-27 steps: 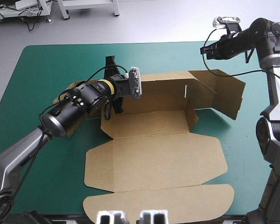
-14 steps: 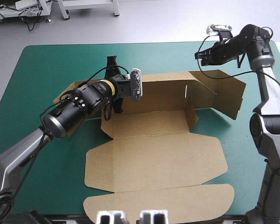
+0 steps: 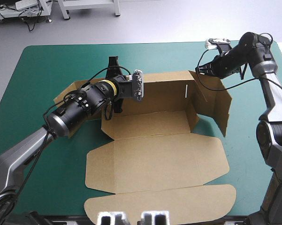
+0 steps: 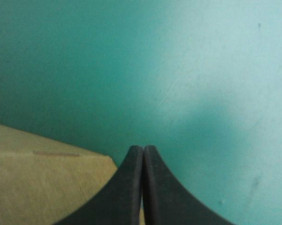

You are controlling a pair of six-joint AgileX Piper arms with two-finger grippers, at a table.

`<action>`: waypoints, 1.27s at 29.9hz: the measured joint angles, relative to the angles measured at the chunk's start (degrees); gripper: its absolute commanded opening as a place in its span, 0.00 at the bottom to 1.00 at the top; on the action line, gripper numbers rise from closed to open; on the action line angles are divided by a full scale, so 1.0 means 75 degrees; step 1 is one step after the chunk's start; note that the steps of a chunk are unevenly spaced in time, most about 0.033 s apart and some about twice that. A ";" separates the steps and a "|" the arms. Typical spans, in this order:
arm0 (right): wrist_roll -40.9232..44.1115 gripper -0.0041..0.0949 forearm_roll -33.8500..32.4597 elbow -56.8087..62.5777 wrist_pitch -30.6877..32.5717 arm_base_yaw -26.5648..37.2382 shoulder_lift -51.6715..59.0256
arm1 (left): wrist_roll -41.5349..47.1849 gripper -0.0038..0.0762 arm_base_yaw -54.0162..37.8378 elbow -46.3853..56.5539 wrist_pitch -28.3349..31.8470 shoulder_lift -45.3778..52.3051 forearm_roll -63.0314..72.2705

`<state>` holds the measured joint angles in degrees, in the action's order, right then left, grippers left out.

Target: Fold the box

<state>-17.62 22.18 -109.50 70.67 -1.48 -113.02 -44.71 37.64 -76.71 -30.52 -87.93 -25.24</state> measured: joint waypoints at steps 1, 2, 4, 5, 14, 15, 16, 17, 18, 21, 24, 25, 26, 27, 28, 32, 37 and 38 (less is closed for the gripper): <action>-0.0050 0.02 0.0024 0.0214 0.0000 0.0000 0.0129 | 0.0000 0.04 0.0000 0.0000 0.0000 -0.0033 -0.0032; -0.0087 0.02 0.0058 0.0364 0.0007 0.0000 0.0224 | 0.0000 0.04 0.0000 0.0000 0.0018 -0.0052 -0.0041; -0.0198 0.02 0.0178 0.0688 0.0007 0.0000 0.0450 | 0.0000 0.04 0.0000 0.0000 0.0024 -0.0062 -0.0074; -0.0293 0.02 0.0274 0.0838 0.0000 0.0000 0.0544 | 0.0000 0.04 0.0000 0.0000 0.0024 -0.0062 -0.0089; -0.1754 0.02 0.1800 0.2614 -0.0724 0.0000 0.1434 | 0.0014 0.04 0.0000 0.0000 0.0043 -0.0101 -0.0150; -0.1946 0.02 0.1905 0.2926 -0.0966 0.0000 0.1548 | 0.0014 0.04 0.0000 0.0000 0.0035 -0.0101 -0.0150; -0.2148 0.02 0.2047 0.3256 -0.1294 0.0000 0.1715 | 0.0014 0.04 0.0000 0.0000 0.0028 -0.0101 -0.0150; -0.2326 0.02 0.2165 0.3536 -0.1661 0.0000 0.1915 | 0.0014 0.04 0.0000 0.0000 0.0018 -0.0101 -0.0150; -0.2561 0.02 0.2295 0.3900 -0.2051 0.0000 0.2086 | 0.0007 0.04 0.0000 0.0000 0.0018 -0.0101 -0.0150; -0.3374 0.02 0.2744 0.4994 -0.3186 0.0000 0.2806 | 0.0000 0.04 0.0000 -0.0007 0.0007 -0.0101 -0.0168; -0.4434 0.02 0.3279 0.6205 -0.4207 0.0000 0.3423 | 0.0000 0.04 0.0000 -0.0023 -0.0003 -0.0101 -0.0141; -0.4831 0.02 0.3580 0.6593 -0.4488 0.0000 0.3622 | 0.0000 0.04 0.0000 -0.0023 0.0014 -0.0101 -0.0085; -0.5254 0.02 0.3921 0.6957 -0.4719 0.0000 0.3815 | 0.0000 0.04 0.0000 -0.0029 0.0013 -0.0101 -0.0035; -0.5572 0.02 0.4229 0.7219 -0.4940 0.0000 0.3953 | 0.0000 0.04 0.0000 -0.0038 0.0020 -0.0094 0.0002; -0.5930 0.02 0.4631 0.7492 -0.5185 0.0000 0.4101 | 0.0000 0.04 0.0000 -0.0038 0.0013 -0.0086 0.0018; -0.6481 0.02 0.5474 0.8032 -0.5581 0.0035 0.4429 | 0.0000 0.04 0.0000 -0.0038 0.0054 -0.0086 0.0086; -0.6565 0.02 0.5411 0.8007 -0.5627 0.0035 0.4539 | -0.0001 0.04 0.0000 -0.0038 0.0070 -0.0086 0.0128; -0.6573 0.02 0.5322 0.7942 -0.5580 0.0035 0.4557 | -0.0001 0.04 0.0000 -0.0047 0.0070 -0.0086 0.0135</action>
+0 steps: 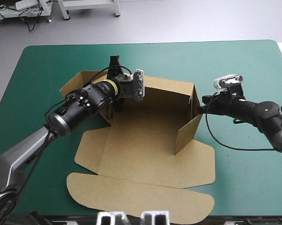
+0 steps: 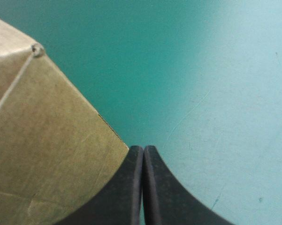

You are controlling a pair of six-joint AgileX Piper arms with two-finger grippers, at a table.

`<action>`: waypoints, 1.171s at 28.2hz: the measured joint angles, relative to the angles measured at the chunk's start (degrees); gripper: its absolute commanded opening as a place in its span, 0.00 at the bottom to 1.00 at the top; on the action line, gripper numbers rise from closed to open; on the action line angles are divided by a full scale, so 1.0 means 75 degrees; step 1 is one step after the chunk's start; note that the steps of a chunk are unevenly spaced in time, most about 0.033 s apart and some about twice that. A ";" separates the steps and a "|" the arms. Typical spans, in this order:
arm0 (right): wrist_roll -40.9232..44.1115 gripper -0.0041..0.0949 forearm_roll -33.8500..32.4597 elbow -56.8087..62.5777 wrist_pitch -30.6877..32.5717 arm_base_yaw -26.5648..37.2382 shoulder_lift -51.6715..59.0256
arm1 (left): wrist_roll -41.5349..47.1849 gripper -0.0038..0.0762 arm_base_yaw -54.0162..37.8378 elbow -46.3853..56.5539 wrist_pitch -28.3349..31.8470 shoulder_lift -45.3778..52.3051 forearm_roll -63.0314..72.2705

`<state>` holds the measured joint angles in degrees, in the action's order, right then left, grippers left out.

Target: Fold the box

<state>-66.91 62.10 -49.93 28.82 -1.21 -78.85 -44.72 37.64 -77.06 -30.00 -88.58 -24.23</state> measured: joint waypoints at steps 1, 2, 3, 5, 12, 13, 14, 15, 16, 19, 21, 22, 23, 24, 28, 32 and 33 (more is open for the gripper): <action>-0.0017 0.02 -0.0126 -0.0096 0.0125 0.0000 0.0019 | 0.0000 0.04 0.0000 0.0000 0.0009 0.0000 0.0015; -0.0017 0.02 -0.0217 -0.0190 0.0241 0.0000 0.0019 | 0.0000 0.04 0.0000 0.0000 0.0009 0.0000 0.0017; 0.0004 0.02 -0.0338 -0.0343 0.0432 0.0000 0.0025 | 0.0000 0.04 0.0000 0.0000 0.0009 0.0000 0.0017; 0.0128 0.02 -0.0529 -0.0697 0.0781 0.0000 0.0025 | 0.0000 0.04 0.0000 0.0000 0.0018 0.0000 0.0017; 0.1408 0.02 -0.1484 -0.2036 0.2042 0.0000 0.0053 | 0.0210 0.04 0.0000 0.0000 0.0018 0.0000 0.0000; 0.1555 0.02 -0.1617 -0.2135 0.2271 0.0000 0.0059 | 0.0303 0.04 0.0000 0.0000 0.0024 0.0000 -0.0039; 0.1686 0.02 -0.1759 -0.2221 0.2451 0.0000 0.0067 | 0.0416 0.04 0.0000 0.0000 0.0024 0.0000 -0.0084; 0.1846 0.02 -0.1889 -0.2323 0.2664 0.0000 0.0075 | 0.0511 0.04 0.0000 0.0000 0.0024 0.0000 -0.0138; 0.1919 0.02 -0.1999 -0.2370 0.2761 0.0000 0.0080 | 0.0586 0.04 0.0000 0.0000 0.0024 0.0000 -0.0177; 0.2296 0.02 -0.2356 -0.2434 0.2769 0.0000 0.0089 | 0.0736 0.04 0.0009 0.0000 0.0026 0.0000 -0.0229; 0.2651 0.02 -0.2671 -0.2434 0.2502 0.0000 0.0099 | 0.0795 0.04 0.0009 0.0000 0.0041 -0.0014 -0.0233; 0.2791 0.02 -0.2805 -0.2434 0.2307 0.0000 0.0098 | 0.0823 0.04 0.0009 0.0000 0.0050 -0.0022 -0.0248; 0.2955 0.02 -0.2985 -0.2434 0.2093 0.0000 0.0098 | 0.0862 0.04 0.0009 0.0000 0.0057 -0.0030 -0.0255; 0.3131 0.02 -0.3172 -0.2437 0.1908 0.0000 0.0098 | 0.0893 0.04 0.0009 0.0000 0.0057 -0.0037 -0.0262; 0.3846 0.02 -0.3860 -0.2478 0.1517 -0.0015 0.0098 | 0.1180 0.04 0.0009 -0.0007 0.0077 -0.0123 -0.0465; 0.3931 0.02 -0.3909 -0.2501 0.1441 -0.0015 0.0098 | 0.1503 0.04 0.0017 -0.0030 0.0162 -0.0270 -0.0867; 0.3937 0.02 -0.3886 -0.2510 0.1394 -0.0015 0.0098 | 0.1826 0.04 0.0035 -0.0030 0.0181 -0.0294 -0.1148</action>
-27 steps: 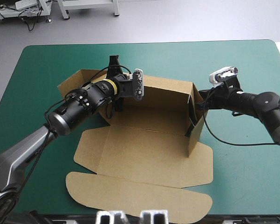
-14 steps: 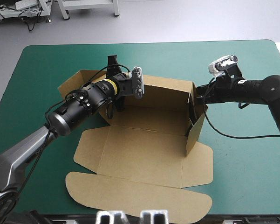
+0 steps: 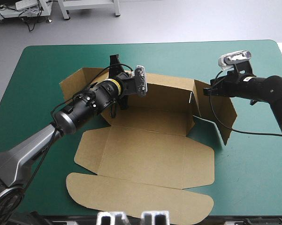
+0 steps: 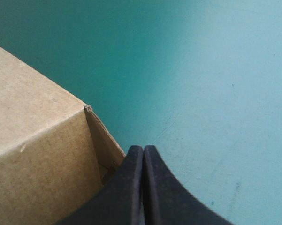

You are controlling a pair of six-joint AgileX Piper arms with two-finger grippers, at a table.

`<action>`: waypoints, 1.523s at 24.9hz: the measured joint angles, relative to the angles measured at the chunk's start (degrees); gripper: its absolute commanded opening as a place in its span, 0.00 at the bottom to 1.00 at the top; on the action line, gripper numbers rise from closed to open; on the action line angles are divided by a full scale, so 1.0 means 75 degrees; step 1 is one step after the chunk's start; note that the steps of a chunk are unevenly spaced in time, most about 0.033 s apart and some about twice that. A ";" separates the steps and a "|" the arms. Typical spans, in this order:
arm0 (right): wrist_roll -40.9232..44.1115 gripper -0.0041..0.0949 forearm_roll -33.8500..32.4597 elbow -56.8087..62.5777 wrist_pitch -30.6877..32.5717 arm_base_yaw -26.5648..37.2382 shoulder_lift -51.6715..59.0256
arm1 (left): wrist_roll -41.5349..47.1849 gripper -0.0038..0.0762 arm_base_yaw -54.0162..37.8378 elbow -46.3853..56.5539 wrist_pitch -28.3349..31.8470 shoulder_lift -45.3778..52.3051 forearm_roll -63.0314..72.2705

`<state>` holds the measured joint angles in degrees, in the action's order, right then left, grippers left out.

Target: Fold the box

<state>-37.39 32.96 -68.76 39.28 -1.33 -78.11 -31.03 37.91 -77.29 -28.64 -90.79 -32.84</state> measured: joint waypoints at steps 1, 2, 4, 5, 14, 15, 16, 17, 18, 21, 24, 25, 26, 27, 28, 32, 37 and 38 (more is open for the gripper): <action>0.0000 0.02 0.0000 -0.0033 0.0000 0.0000 0.0000 | 0.0225 0.04 0.0018 0.0000 0.0000 -0.0016 -0.0169; 0.0000 0.02 -0.0010 -0.0160 -0.0019 0.0000 0.0000 | 0.0675 0.04 0.0024 -0.0019 -0.0025 -0.0058 -0.0542; 0.0125 0.02 -0.0066 -0.0561 -0.0124 0.0000 -0.0013 | 0.1243 0.04 0.0031 -0.0144 -0.0510 -0.0099 -0.0959; 0.0190 0.02 -0.0085 -0.0743 -0.0162 0.0000 -0.0030 | 0.1332 0.04 0.0024 -0.0207 -0.0733 -0.0099 -0.1022; 0.1140 0.02 -0.0108 -0.3829 0.1218 0.0538 -0.2553 | 0.2733 0.04 0.0422 -0.0376 -0.1774 -0.0106 -0.1661; 0.1285 0.02 -0.0116 -0.4298 0.1440 0.0461 -0.2972 | 0.2834 0.04 0.0421 -0.0376 -0.1818 -0.0106 -0.1717; 0.1393 0.02 -0.0144 -0.4654 0.1612 0.0415 -0.3178 | 0.2884 0.04 0.0421 -0.0376 -0.1835 -0.0106 -0.1736; 0.1557 0.02 -0.0199 -0.5103 0.1839 0.0333 -0.3492 | 0.2935 0.04 0.0421 -0.0376 -0.1853 -0.0106 -0.1758; 0.1702 0.02 -0.0294 -0.5406 0.1997 0.0281 -0.3704 | 0.2966 0.04 0.0421 -0.0376 -0.1864 -0.0106 -0.1767; 0.2325 0.02 -0.0657 -0.6452 0.2672 0.0104 -0.4473 | 0.3053 0.04 0.0427 -0.0376 -0.1872 -0.0106 -0.1791; 0.2790 0.02 -0.0840 -0.7220 0.3453 0.0043 -0.5180 | 0.3234 0.04 0.0427 -0.0376 -0.1914 -0.0106 -0.1833; 0.2878 0.02 -0.0826 -0.7280 0.3602 0.0036 -0.5352 | 0.3313 0.04 0.0427 -0.0376 -0.1930 -0.0106 -0.1873; 0.2896 0.02 -0.0780 -0.7287 0.3707 0.0036 -0.5474 | 0.3378 0.04 0.0427 -0.0376 -0.1951 -0.0106 -0.1909; 0.2896 0.02 -0.0725 -0.7258 0.3784 0.0036 -0.5557 | 0.3411 0.04 0.0427 -0.0376 -0.1973 -0.0106 -0.1926; 0.2889 0.02 -0.0676 -0.7200 0.3870 0.0036 -0.5587 | 0.3481 0.04 0.0427 -0.0376 -0.2000 -0.0106 -0.1963; 0.2826 0.02 -0.0609 -0.7167 0.4183 0.0028 -0.5606 | 0.3894 0.04 0.0427 -0.0376 -0.2036 -0.0108 -0.2077; 0.2724 0.02 -0.0251 -0.7135 0.4230 0.0027 -0.5594 | 0.4045 0.04 0.0427 -0.0376 -0.2036 -0.0108 -0.2172; 0.2659 0.02 -0.0149 -0.7066 0.4223 0.0027 -0.5564 | 0.4045 0.04 0.0427 -0.0376 -0.2036 -0.0108 -0.2179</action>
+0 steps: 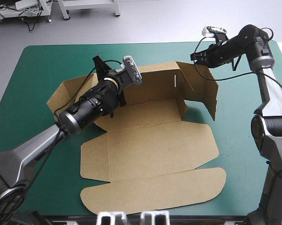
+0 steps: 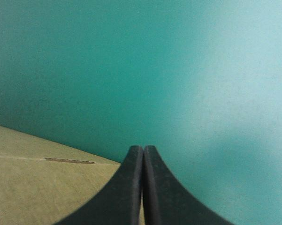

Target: Fold the box

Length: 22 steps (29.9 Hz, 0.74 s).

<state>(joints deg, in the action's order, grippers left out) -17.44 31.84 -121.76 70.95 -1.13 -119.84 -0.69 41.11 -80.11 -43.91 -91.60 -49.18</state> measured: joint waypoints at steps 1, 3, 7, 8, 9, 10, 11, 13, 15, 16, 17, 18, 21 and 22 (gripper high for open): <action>-0.0057 0.02 0.0069 0.0085 0.0000 0.0000 0.0030 | 0.0000 0.04 0.0000 0.0000 0.0000 0.0000 -0.0009; -0.0173 0.02 0.0134 0.0377 0.0000 0.0000 0.0157 | 0.0000 0.04 0.0000 0.0000 0.0000 -0.0007 -0.0015; -0.0425 0.02 0.0115 0.1074 0.0000 0.0000 0.0486 | -0.0072 0.04 0.0000 0.0000 0.0000 -0.0067 -0.0042; -0.0487 0.02 0.0115 0.1222 0.0000 0.0000 0.0586 | -0.0081 0.04 0.0000 0.0000 0.0008 -0.0102 -0.0067; -0.0579 0.02 0.0126 0.1405 0.0000 0.0000 0.0695 | -0.0081 0.04 0.0000 0.0000 0.0038 -0.0154 -0.0129; -0.0683 0.02 0.0156 0.1599 -0.0011 0.0000 0.0807 | -0.0083 0.04 0.0000 0.0000 0.0060 -0.0210 -0.0201; -0.0766 0.02 0.0202 0.1757 -0.0018 0.0000 0.0901 | -0.0083 0.04 0.0000 0.0000 0.0085 -0.0260 -0.0259; -0.1035 0.02 0.0354 0.2168 -0.0020 0.0020 0.1128 | -0.0083 0.04 0.0000 -0.0002 0.0126 -0.0344 -0.0365; -0.1356 0.02 0.0568 0.2620 -0.0042 0.0074 0.1339 | -0.0083 0.04 0.0000 -0.0017 0.0162 -0.0388 -0.0426; -0.1569 0.02 0.0705 0.2871 -0.0061 0.0106 0.1464 | -0.0083 0.04 0.0000 -0.0017 0.0170 -0.0406 -0.0447; -0.1763 0.02 0.0819 0.3089 -0.0118 0.0140 0.1570 | -0.0083 0.04 0.0000 -0.0017 0.0179 -0.0408 -0.0455; -0.1975 0.02 0.0949 0.3314 -0.0203 0.0156 0.1714 | -0.0083 0.04 0.0000 -0.0017 0.0179 -0.0408 -0.0462; -0.2911 0.02 0.1379 0.4294 -0.0834 0.0201 0.2177 | -0.0083 0.04 0.0000 -0.0017 0.0184 -0.0408 -0.0462; -0.3184 0.02 0.1497 0.4559 -0.0985 0.0209 0.2302 | -0.0092 0.04 0.0000 -0.0017 0.0196 -0.0415 -0.0462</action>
<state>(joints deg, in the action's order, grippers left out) -41.32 43.07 -87.56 63.57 0.44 -102.57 -1.38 41.11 -80.24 -42.43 -94.71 -52.65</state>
